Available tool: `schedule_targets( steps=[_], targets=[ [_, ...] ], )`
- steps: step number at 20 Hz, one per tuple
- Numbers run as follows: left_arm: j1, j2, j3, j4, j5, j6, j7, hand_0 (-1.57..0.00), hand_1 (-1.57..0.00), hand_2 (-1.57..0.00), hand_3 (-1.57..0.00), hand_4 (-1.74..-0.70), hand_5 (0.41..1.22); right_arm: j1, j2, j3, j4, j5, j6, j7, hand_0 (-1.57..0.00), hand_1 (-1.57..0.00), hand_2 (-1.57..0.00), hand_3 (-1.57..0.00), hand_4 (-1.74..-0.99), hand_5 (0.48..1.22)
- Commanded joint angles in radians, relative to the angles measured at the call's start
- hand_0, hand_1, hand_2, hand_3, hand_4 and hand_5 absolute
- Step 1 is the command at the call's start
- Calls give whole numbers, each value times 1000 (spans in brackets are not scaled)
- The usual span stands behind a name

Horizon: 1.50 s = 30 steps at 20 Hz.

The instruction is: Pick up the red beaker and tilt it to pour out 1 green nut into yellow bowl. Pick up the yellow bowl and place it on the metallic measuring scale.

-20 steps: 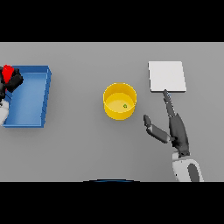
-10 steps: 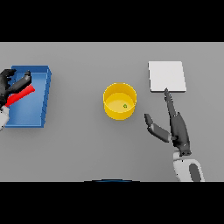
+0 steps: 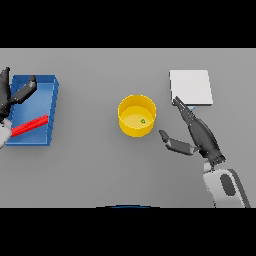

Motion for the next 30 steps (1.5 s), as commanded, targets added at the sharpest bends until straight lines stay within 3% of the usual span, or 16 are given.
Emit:
schedule_targets(
  steps=[1, 6, 12, 17, 23, 25, 30],
  targets=[
    [0, -4, 4, 5, 7, -2, -10, -33, -27, -28, -26, -746, 662, -49, -28, 24, 23, 35, 32, 29, 1, 1, 1, 1, -1071, 678],
    [-2, 2, -8, -10, -1, -4, -6, -10, -8, -8, -8, -733, 680, -230, -131, 148, 99, 197, 151, 38, 1, 1, 1, 1, -1192, 677],
    [-4, 6, -13, 1, -4, -12, -2, -2, -1, -1, -1, -743, 701, -404, -227, 290, 205, 348, 249, -75, 1, 1, 1, 1, -1227, 698],
    [4, 14, -7, -8, 2, -7, -7, 0, 0, 0, 0, -746, 707, -509, -222, 390, 286, 425, 316, -111, 1, 1, 1, 1, -1215, 717],
    [5, 19, -2, 7, 8, -18, -29, 1, 1, 1, 1, -739, 699, -603, -147, 451, 421, 453, 362, -100, 1, 1, 1, 1, -1245, 730],
    [4, 17, -3, 9, 3, -10, -24, 1, 1, 1, 1, -743, 699, -628, -147, 465, 423, 459, 388, -105, 1, 1, 1, 1, -1255, 733],
    [18, 25, 1, -3, 13, -15, -29, 1, 1, 1, 1, -744, 699, -685, -112, 487, 522, 477, 403, -99, 1, 1, 1, 1, -1263, 739]
  ],
)
